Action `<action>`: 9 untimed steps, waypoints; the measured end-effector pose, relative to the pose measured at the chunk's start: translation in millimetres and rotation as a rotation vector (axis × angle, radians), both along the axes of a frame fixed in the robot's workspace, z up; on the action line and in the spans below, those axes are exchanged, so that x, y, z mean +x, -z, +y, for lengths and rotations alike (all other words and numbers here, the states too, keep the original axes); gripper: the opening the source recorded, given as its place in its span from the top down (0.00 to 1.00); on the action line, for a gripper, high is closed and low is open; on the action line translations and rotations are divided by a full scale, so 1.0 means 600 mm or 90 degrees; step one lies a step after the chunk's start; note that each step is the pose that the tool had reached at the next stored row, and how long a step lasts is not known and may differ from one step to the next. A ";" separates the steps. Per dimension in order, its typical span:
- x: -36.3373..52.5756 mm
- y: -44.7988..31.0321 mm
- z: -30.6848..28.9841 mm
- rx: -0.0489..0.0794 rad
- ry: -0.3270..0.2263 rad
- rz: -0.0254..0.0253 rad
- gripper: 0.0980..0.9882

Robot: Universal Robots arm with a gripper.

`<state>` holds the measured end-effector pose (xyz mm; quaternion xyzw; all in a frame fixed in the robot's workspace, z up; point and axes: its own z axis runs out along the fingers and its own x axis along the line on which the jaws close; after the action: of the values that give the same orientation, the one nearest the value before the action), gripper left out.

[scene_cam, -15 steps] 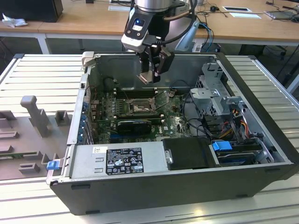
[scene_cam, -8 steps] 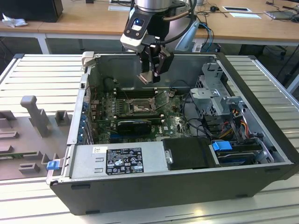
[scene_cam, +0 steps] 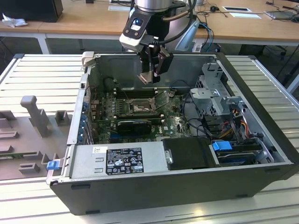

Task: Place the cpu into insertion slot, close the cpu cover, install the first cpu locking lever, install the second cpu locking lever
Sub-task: 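Place the cpu into insertion slot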

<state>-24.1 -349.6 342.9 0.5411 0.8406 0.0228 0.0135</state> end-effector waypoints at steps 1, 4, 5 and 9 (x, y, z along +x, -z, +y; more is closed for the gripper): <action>0.000 0.000 0.0000 0.000 0.002 0.0000 0.51; 0.000 0.000 0.0000 0.000 0.007 0.0000 0.51; 0.000 0.000 0.0000 0.000 0.009 0.0000 0.51; 0.000 0.000 0.0000 0.000 0.018 0.0000 0.51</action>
<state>-24.1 -349.6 342.7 0.5526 0.8330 0.0226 0.0138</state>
